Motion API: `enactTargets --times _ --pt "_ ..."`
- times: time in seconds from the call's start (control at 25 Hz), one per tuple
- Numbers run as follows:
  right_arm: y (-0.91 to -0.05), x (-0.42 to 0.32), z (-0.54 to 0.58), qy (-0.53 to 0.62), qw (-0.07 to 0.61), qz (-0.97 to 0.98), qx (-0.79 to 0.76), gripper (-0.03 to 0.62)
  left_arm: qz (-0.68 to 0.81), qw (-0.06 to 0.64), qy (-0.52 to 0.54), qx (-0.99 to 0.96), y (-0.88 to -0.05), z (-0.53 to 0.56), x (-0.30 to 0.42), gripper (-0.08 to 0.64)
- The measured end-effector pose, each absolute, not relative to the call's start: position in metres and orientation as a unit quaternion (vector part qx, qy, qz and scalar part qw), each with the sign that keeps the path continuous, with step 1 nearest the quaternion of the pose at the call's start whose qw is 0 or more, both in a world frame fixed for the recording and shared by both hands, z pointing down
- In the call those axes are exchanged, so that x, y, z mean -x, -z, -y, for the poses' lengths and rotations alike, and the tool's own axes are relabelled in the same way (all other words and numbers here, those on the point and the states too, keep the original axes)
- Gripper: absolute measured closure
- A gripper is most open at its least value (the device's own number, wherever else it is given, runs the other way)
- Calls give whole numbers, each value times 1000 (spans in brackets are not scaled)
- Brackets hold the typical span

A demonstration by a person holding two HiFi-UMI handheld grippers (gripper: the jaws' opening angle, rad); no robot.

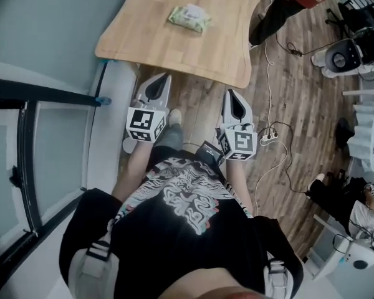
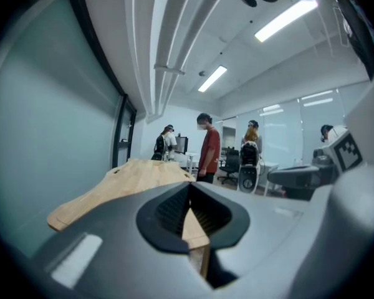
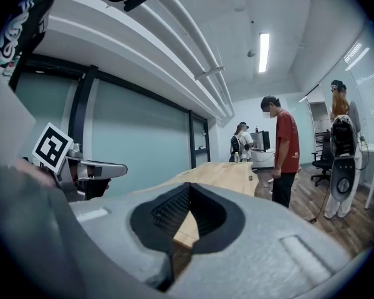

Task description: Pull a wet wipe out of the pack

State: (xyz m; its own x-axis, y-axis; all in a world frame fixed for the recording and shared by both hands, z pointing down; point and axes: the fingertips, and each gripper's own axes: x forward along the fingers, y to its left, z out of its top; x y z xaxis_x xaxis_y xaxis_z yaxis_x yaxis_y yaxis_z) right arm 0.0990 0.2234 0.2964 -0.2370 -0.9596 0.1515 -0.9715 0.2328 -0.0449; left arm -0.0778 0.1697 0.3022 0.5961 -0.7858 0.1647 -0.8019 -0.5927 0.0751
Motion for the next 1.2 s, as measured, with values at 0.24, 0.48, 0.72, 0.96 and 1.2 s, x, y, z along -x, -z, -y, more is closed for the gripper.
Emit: enactTargets --times 0.24,0.48,0.72,0.96,1.2 --pt "-303 -99 -157 -79 53 774 -625 594 438 78 -60 -893 -309 -103 77 572" --pt "-301 -88 -103 -82 59 771 -629 594 435 79 -64 -894 -305 -49 90 572" --pt "-294 -89 -68 -82 51 755 -649 594 422 81 -56 -901 -300 -8 94 572" --pt "-288 -94 -58 -81 50 746 -659 594 399 77 -46 -912 -297 2 77 572" --pt "-291 -103 -57 -92 36 735 -671 594 405 83 -48 -909 -302 13 82 572"
